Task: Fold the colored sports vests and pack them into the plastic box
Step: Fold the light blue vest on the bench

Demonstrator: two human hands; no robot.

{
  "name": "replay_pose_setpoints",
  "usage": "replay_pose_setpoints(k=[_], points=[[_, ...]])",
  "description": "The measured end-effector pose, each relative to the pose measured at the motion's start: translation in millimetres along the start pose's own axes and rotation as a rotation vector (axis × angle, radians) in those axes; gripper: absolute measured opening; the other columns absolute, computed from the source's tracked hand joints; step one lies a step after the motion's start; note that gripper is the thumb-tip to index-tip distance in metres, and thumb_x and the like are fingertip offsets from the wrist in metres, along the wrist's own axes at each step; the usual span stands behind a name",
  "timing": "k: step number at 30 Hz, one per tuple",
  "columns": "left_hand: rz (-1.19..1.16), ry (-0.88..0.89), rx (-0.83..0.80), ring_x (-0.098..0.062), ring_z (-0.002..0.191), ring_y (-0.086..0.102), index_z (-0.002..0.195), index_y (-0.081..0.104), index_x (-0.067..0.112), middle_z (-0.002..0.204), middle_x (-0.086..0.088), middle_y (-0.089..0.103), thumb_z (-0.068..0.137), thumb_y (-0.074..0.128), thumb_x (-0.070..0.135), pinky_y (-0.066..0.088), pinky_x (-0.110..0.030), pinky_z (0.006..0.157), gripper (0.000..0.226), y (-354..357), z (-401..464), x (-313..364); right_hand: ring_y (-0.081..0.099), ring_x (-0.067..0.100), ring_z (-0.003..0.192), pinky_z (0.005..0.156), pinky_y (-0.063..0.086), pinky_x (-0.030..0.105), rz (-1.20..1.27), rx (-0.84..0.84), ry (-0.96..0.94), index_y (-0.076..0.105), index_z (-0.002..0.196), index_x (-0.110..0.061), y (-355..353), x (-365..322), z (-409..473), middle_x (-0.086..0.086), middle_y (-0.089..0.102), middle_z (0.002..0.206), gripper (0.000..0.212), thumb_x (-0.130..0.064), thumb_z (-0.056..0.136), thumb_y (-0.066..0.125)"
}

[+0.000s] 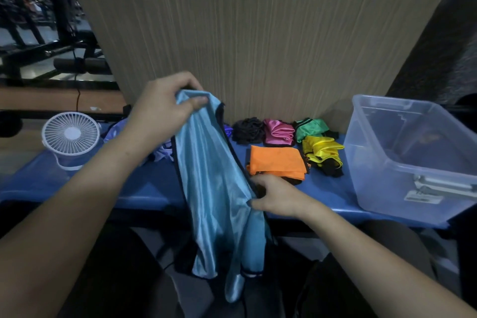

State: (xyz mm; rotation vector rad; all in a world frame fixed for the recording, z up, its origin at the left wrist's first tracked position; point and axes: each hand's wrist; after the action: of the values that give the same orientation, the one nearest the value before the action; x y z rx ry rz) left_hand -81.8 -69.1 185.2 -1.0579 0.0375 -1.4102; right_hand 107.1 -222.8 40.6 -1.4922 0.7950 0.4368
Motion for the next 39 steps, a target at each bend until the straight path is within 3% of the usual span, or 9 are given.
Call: replay_pose_setpoints(k=[4,11,14,16,22,27,31,34,39], points=[[0.025,-0.009,0.121,0.002,0.074,0.055,0.086,0.065,0.020,0.083,0.009,0.064,0.091,0.069,0.023,0.040,-0.015,0.065,0.008,-18,6,1,0.070,0.013,0.087,0.078,0.058,0.041,-0.011,0.026,0.049,0.069,0.101,-0.020,-6,3,1,-0.006,0.074,0.096,0.023,-0.021,0.078,0.068],[0.078,-0.026,0.248,0.000,0.074,0.055,0.089,0.065,0.020,0.082,0.010,0.062,0.091,0.069,0.026,0.043,-0.024,0.069,0.008,-38,11,-19,0.061,0.023,0.097,0.075,0.051,0.035,-0.262,0.067,0.106,0.068,0.100,-0.024,-22,12,0,-0.002,0.071,0.096,0.025,-0.032,0.077,0.062],[0.082,-0.035,0.300,0.004,0.073,0.053,0.083,0.062,0.029,0.082,0.009,0.060,0.091,0.068,0.025,0.040,-0.014,0.066,0.011,-50,11,-27,0.064,0.016,0.082,0.060,0.044,0.029,-0.210,0.100,0.124,0.066,0.082,-0.029,-32,20,-4,-0.006,0.070,0.083,0.003,-0.029,0.083,0.064],[0.091,-0.059,0.338,0.005,0.072,0.052,0.076,0.055,0.036,0.080,0.013,0.058,0.091,0.067,0.027,0.040,-0.017,0.066,0.021,-57,12,-32,0.063,0.013,0.073,0.057,0.043,0.026,-0.194,0.104,0.111,0.066,0.077,-0.026,-37,23,-5,-0.005,0.069,0.076,0.010,-0.029,0.086,0.066],[0.094,-0.088,0.393,0.008,0.068,0.049,0.084,0.059,0.031,0.078,0.019,0.053,0.092,0.065,0.027,0.035,-0.007,0.060,0.011,-65,16,-37,0.065,0.003,0.081,0.065,0.045,0.017,-0.193,-0.014,0.069,0.071,0.096,-0.029,-45,27,-9,-0.015,0.071,0.089,0.006,-0.033,0.091,0.072],[0.075,-0.086,0.361,0.002,0.072,0.051,0.080,0.058,0.033,0.079,0.015,0.056,0.091,0.065,0.030,0.042,-0.024,0.068,0.014,-63,13,-42,0.061,0.024,0.100,0.083,0.052,0.040,-0.410,0.111,0.092,0.062,0.123,-0.027,-50,29,-8,0.002,0.069,0.105,0.036,-0.051,0.095,0.060],[0.056,-0.071,0.323,-0.012,0.083,0.055,0.088,0.063,0.023,0.084,0.007,0.060,0.093,0.065,0.028,0.045,-0.033,0.076,0.008,-58,9,-39,0.057,0.035,0.090,0.068,0.044,0.040,-0.647,0.183,0.097,0.054,0.101,-0.021,-59,16,-11,0.001,0.054,0.081,0.026,-0.044,0.105,0.043],[0.049,-0.064,0.290,-0.005,0.079,0.055,0.089,0.062,0.024,0.083,0.011,0.060,0.094,0.065,0.027,0.044,-0.029,0.072,0.007,-51,9,-36,0.061,0.038,0.089,0.064,0.045,0.041,-0.782,0.311,0.060,0.056,0.119,-0.019,-69,5,-12,0.008,0.061,0.086,0.024,-0.036,0.105,0.045],[0.050,-0.064,0.223,-0.005,0.079,0.053,0.091,0.061,0.016,0.082,0.012,0.060,0.095,0.064,0.024,0.040,-0.023,0.070,0.009,-34,8,-29,0.061,0.029,0.087,0.074,0.050,0.044,-0.437,0.304,-0.019,0.058,0.098,-0.027,-77,-7,-1,0.004,0.067,0.090,0.006,-0.029,0.096,0.064]])
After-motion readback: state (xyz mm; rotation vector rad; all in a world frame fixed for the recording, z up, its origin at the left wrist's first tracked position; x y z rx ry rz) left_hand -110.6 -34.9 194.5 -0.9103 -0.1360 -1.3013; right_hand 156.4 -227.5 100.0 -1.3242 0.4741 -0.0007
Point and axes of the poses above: each hand's wrist, its own z-axis towards the middle knuckle, its own y-axis out of the palm, x = y × z
